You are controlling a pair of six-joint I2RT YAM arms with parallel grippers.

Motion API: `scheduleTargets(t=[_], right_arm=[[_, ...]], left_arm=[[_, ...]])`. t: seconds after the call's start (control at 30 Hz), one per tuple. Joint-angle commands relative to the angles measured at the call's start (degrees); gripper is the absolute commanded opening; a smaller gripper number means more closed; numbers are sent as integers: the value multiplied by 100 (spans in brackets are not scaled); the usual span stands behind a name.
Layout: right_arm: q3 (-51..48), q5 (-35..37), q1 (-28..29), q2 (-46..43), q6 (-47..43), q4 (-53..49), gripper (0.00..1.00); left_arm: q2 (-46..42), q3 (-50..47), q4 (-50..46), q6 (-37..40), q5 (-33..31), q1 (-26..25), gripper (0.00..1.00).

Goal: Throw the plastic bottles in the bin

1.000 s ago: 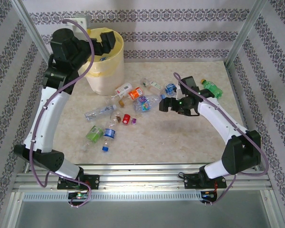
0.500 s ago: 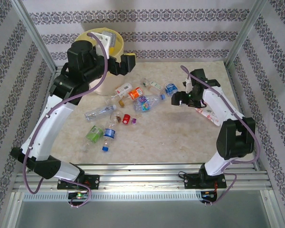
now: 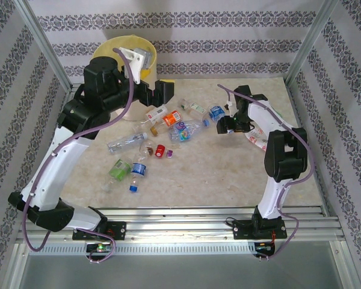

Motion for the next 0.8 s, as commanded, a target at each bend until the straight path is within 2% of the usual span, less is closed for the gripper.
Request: scheduleTargets(t=[0.0, 0.1, 0.77], right_arm=[[268, 254, -59, 208, -294, -216, 76], [426, 328, -59, 402, -371, -317, 71], [1281, 540, -66, 1266, -859, -579, 70]], left_arm=[[-71, 380, -409, 203, -33, -86, 100], [-71, 503, -479, 217, -50, -81, 100], [-342, 614, -716, 297, -278, -85, 100]])
